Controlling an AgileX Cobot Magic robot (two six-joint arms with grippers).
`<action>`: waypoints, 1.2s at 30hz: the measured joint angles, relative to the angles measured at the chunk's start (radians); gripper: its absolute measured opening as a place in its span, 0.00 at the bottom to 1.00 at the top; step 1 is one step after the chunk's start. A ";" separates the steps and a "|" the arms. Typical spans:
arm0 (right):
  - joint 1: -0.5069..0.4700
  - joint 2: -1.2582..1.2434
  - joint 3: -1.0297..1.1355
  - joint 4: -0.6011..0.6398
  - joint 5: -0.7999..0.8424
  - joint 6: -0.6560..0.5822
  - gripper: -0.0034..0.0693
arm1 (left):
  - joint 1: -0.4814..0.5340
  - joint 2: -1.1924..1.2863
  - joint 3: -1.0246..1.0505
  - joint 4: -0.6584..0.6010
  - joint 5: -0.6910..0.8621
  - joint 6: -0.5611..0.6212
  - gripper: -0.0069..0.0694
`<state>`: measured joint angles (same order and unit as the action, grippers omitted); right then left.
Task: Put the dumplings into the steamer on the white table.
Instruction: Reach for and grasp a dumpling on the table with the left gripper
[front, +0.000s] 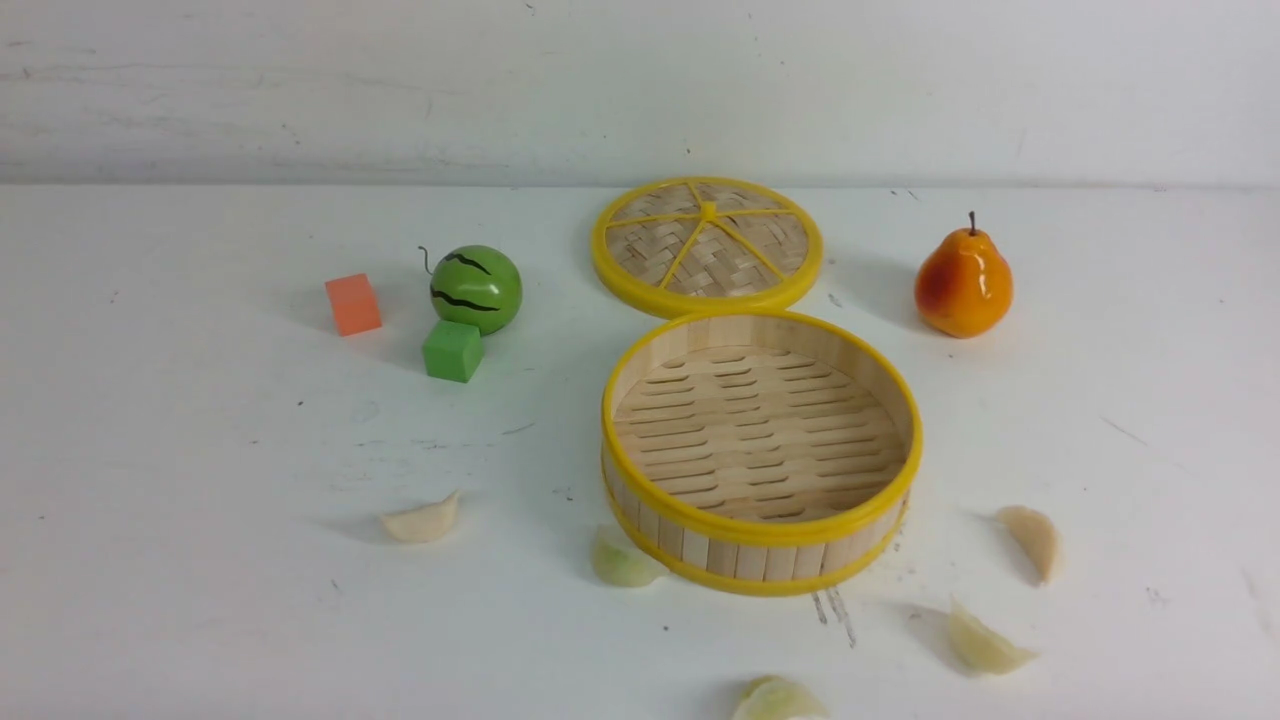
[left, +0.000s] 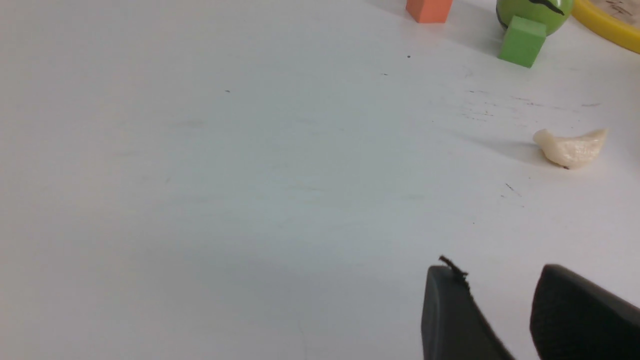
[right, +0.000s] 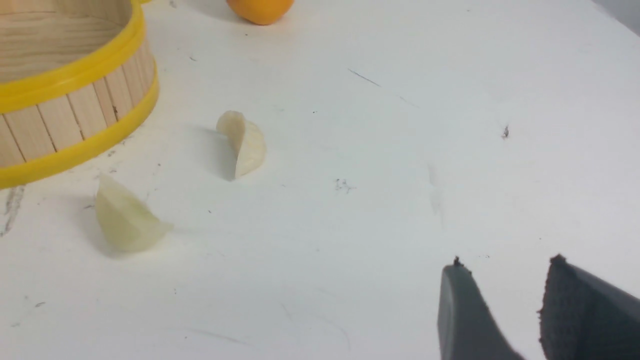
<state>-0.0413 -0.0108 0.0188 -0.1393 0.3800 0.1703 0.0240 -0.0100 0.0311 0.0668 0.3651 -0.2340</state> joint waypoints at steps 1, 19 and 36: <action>0.000 0.000 0.000 0.024 0.000 0.000 0.38 | 0.000 0.000 0.000 -0.011 -0.013 -0.018 0.40; 0.000 0.000 0.008 0.915 -0.007 0.227 0.38 | 0.000 0.000 0.000 -0.915 -0.124 -0.673 0.40; 0.000 0.104 -0.293 1.033 0.022 -0.348 0.18 | 0.000 0.231 -0.556 -0.766 0.256 0.133 0.31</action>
<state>-0.0413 0.0929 -0.2746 0.8935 0.4023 -0.1782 0.0240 0.2212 -0.5247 -0.6996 0.6209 -0.1010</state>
